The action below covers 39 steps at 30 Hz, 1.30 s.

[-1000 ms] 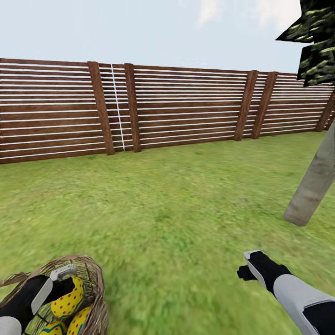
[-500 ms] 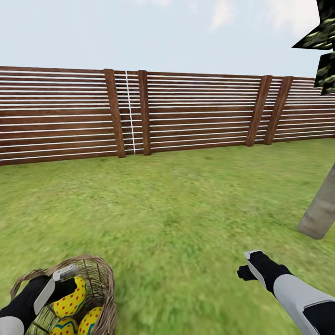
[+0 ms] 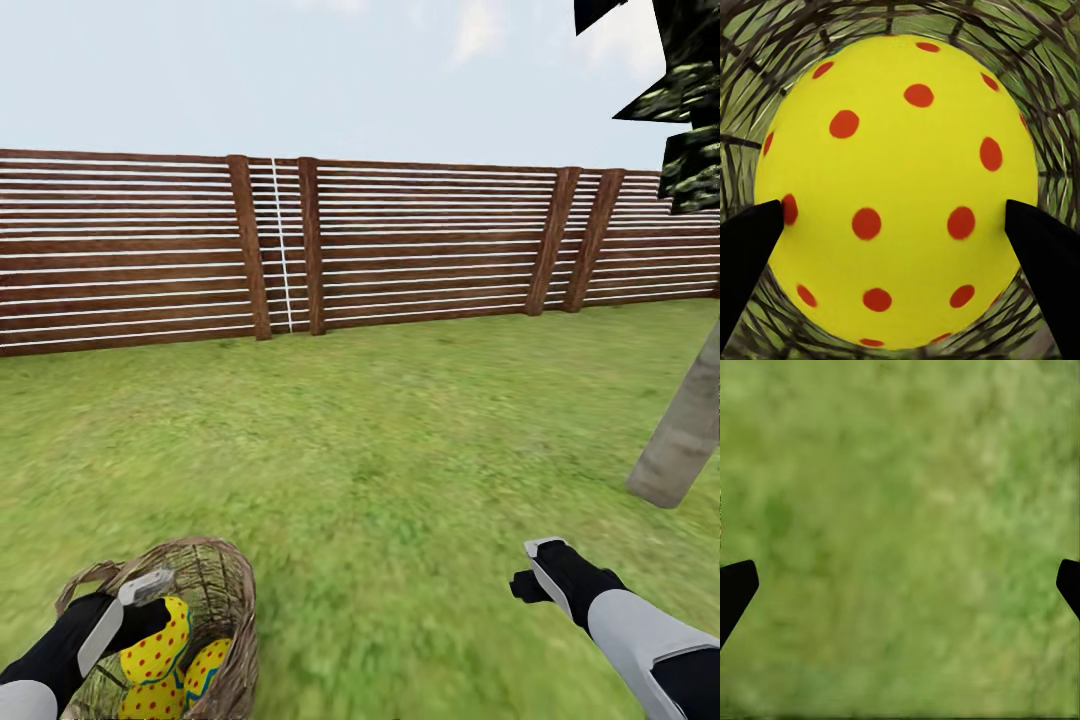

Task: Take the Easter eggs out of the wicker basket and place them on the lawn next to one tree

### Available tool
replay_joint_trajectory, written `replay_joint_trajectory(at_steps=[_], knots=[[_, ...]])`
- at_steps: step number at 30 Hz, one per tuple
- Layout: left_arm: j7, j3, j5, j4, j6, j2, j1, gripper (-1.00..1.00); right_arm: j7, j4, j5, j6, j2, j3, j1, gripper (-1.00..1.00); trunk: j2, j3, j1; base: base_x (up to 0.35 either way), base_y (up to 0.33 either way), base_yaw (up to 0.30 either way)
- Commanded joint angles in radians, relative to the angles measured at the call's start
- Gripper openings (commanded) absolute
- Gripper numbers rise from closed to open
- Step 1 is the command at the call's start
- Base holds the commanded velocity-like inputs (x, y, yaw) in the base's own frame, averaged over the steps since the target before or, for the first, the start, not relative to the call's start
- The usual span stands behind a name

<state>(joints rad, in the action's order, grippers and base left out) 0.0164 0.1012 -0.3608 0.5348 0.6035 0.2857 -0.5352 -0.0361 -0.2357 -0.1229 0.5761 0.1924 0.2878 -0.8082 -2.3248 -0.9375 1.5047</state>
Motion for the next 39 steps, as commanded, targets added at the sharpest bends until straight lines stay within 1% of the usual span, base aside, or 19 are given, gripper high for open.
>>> replay_joint_trajectory(at_steps=[1, 9, 11, 14, 16, 29, 31, 35, 39], knots=[[0.002, 0.003, -0.006, 0.002, 0.006, 0.0, 0.0, -1.0, -0.004, -0.002, -0.011, 0.005, 0.001, 0.008, 0.0, 1.0, 0.007, 0.002, -0.004, -0.038, 0.0, 0.0], [0.001, 0.003, -0.006, 0.002, 0.006, 0.0, 0.0, -1.0, -0.002, -0.002, -0.011, 0.006, 0.001, 0.008, 0.0, 1.0, 0.063, 0.027, -0.035, -0.003, 0.0, 0.0], [0.0, 0.005, -0.007, 0.002, 0.008, 0.002, 0.0, -1.0, 0.006, -0.002, -0.013, 0.024, 0.002, 0.008, 0.0, 1.0, 0.077, 0.034, -0.043, 0.0, 0.0, 0.0], [0.0, 0.006, -0.007, 0.002, 0.01, 0.0, 0.0, -1.0, 0.007, -0.002, -0.013, 0.108, 0.002, 0.007, 0.0, 1.0, 0.098, 0.043, -0.054, 0.0, 0.0, 0.0], [0.0, 0.005, -0.007, 0.002, 0.01, 0.0, 0.0, -1.0, 0.007, -0.002, -0.012, 0.126, 0.001, 0.008, 0.0, 1.0, 0.112, 0.049, -0.062, 0.0, 0.0, 0.0], [-0.001, 0.006, -0.007, 0.004, 0.01, 0.001, 0.0, -1.0, 0.007, -0.002, -0.012, 0.123, -0.003, 0.008, 0.0, 1.0, 0.203, 0.09, -0.112, 0.0, 0.0, 0.0], [-0.016, 0.006, -0.007, 0.004, 0.011, 0.001, 0.0, -1.0, 0.007, -0.002, -0.011, 0.123, -0.004, 0.008, 0.0, 1.0, 0.217, 0.096, -0.119, 0.0, 0.0, 0.0], [-0.021, 0.005, -0.007, 0.005, 0.011, 0.001, 0.0, -1.0, 0.007, -0.002, -0.011, 0.123, -0.005, 0.01, 0.0, 1.0, 0.245, 0.109, -0.135, 0.0, 0.0, 0.0], [-0.021, 0.005, -0.007, 0.007, 0.011, 0.001, 0.0, -1.0, 0.007, -0.002, -0.01, 0.122, -0.015, 0.01, 0.0, 1.0, 0.273, 0.121, -0.15, 0.0, 0.0, 0.0]])
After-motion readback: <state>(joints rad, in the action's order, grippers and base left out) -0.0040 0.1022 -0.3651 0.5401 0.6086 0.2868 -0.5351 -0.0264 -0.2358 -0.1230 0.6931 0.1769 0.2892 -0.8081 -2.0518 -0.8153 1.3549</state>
